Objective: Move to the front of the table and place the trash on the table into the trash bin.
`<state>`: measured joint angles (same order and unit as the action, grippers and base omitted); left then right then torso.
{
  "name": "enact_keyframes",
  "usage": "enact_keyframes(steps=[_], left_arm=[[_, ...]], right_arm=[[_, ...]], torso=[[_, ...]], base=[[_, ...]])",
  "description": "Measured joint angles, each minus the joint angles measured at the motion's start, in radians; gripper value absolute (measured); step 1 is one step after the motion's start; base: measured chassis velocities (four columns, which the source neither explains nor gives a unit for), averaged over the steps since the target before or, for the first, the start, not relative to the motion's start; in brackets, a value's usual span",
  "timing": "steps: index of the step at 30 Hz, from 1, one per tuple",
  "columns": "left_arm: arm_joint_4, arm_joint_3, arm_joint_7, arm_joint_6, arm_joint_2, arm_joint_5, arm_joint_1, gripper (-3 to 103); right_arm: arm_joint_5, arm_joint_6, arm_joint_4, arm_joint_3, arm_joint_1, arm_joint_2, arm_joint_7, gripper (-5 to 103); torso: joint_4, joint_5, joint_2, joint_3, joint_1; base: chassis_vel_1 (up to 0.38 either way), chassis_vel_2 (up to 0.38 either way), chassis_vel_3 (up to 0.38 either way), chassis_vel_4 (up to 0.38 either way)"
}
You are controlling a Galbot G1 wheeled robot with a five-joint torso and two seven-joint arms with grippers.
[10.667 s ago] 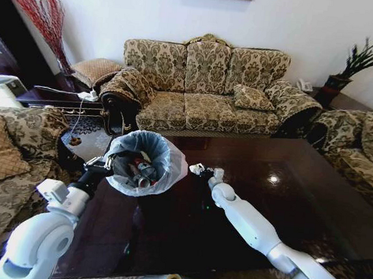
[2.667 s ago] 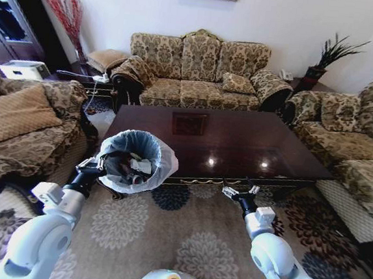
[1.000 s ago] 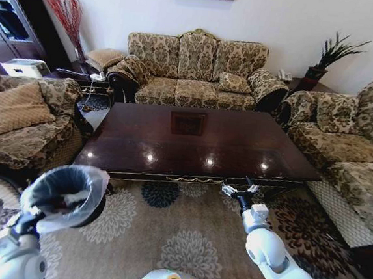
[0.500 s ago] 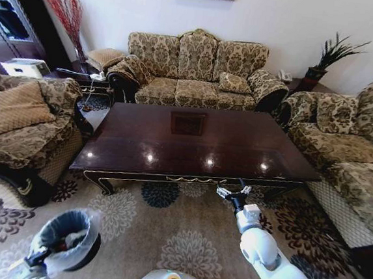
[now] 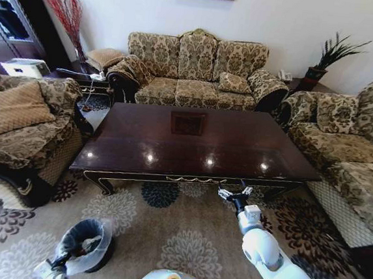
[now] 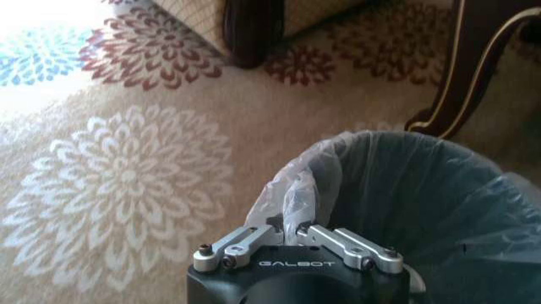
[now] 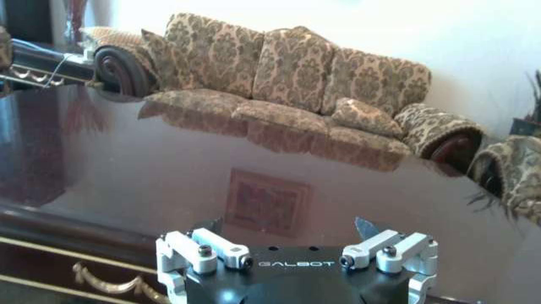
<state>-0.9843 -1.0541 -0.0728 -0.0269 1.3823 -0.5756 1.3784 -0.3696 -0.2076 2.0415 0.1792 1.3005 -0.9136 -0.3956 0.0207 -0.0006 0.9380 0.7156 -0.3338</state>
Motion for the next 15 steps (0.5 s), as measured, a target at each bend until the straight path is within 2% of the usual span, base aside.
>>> enact_keyframes(steps=[2,3,7,9,12,15], left_arm=[[0.051,-0.003,0.017,-0.036,-0.006,0.004,-0.001,3],[0.080,-0.004,0.031,-0.059,-0.011,0.008,-0.001,3],[0.098,-0.006,0.037,-0.075,-0.009,0.027,-0.007,3],[0.086,-0.006,0.037,-0.070,-0.004,0.028,-0.006,2],[0.063,-0.006,0.060,-0.066,0.004,0.028,-0.002,18],[0.037,-0.010,0.081,-0.058,0.007,0.024,0.012,23]], right_arm=[[0.000,0.002,-0.013,-0.028,-0.023,0.003,0.006,100],[0.000,0.003,-0.019,-0.040,-0.032,0.002,0.009,100],[-0.001,0.009,-0.023,-0.045,-0.036,0.001,0.009,100],[-0.002,0.010,-0.023,-0.045,-0.037,0.000,0.010,100],[-0.003,0.011,-0.023,-0.044,-0.040,-0.002,0.010,100],[-0.004,0.011,-0.023,-0.043,-0.040,-0.004,0.010,100]], torso=[[0.0010,0.0001,0.000,0.000,0.000],[0.0018,0.0019,0.000,0.000,0.000],[0.0013,0.0009,0.000,0.000,0.000],[0.0010,0.0016,0.000,0.000,0.000],[0.0002,0.0005,0.000,0.000,0.000],[0.0005,0.0006,0.000,0.000,0.000]], base=[[0.000,0.000,0.000,0.000],[0.000,0.000,0.000,0.000],[0.000,0.000,0.000,0.000],[0.000,0.000,0.000,0.000],[0.000,0.000,0.000,0.000],[0.000,0.000,0.000,0.000]])
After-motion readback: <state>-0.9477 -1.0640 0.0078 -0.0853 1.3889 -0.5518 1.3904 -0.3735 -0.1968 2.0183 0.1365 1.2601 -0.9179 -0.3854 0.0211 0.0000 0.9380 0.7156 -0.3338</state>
